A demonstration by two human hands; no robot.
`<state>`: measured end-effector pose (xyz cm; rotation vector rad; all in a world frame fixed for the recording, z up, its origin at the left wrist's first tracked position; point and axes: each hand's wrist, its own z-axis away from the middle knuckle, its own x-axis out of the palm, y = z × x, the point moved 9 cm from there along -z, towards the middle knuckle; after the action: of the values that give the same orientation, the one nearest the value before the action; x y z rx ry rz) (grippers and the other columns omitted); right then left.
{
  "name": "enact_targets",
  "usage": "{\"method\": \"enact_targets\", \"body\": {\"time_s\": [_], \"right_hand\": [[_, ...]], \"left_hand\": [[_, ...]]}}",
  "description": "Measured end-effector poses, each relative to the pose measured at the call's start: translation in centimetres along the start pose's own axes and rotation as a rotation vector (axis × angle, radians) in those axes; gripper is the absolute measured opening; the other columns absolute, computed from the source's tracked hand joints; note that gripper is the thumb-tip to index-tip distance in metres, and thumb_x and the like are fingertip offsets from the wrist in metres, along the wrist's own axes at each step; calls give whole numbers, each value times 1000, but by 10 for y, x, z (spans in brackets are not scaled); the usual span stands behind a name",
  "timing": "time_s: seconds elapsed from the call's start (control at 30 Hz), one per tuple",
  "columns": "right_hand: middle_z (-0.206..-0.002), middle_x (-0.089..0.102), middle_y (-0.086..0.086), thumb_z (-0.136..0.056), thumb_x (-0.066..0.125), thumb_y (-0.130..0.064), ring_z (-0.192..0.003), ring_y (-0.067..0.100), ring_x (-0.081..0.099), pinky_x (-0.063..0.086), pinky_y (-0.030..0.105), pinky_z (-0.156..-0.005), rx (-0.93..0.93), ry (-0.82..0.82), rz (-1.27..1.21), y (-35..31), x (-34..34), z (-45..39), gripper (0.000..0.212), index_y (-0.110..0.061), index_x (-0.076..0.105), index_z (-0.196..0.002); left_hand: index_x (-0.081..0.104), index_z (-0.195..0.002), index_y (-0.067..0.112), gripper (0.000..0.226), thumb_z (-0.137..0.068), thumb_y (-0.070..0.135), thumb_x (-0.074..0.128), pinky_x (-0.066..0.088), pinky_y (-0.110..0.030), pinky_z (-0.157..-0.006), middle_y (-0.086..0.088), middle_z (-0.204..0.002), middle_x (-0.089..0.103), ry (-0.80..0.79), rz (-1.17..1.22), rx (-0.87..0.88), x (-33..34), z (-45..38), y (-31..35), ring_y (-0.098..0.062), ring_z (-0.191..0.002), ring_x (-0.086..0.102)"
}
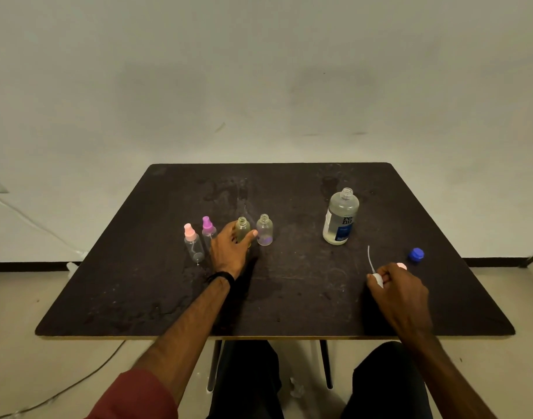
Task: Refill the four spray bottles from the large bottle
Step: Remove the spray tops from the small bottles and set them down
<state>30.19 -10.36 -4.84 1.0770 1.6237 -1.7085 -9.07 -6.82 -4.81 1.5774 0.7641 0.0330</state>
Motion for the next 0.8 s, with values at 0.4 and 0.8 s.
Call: {"method": "enact_targets", "body": {"time_s": [0.4, 0.8], "right_hand": [[-78, 58, -4, -88, 69, -38, -68, 7, 53, 42, 25, -59, -59, 66, 24, -7, -4, 0, 23, -21, 54, -92], [-69, 55, -1, -90, 65, -39, -62, 11, 54, 40, 24, -54, -60, 70, 13, -13, -12, 7, 24, -20, 52, -83]], "left_hand": [[66, -119, 19, 48, -77, 32, 85, 57, -34, -91, 7, -103, 72, -10, -14, -58, 1, 4, -10, -15, -100, 69], [67, -117, 17, 48, -75, 27, 87, 55, -29, -90, 5, -108, 73, 14, -5, -78, 0, 10, -12, -12, -101, 68]]}}
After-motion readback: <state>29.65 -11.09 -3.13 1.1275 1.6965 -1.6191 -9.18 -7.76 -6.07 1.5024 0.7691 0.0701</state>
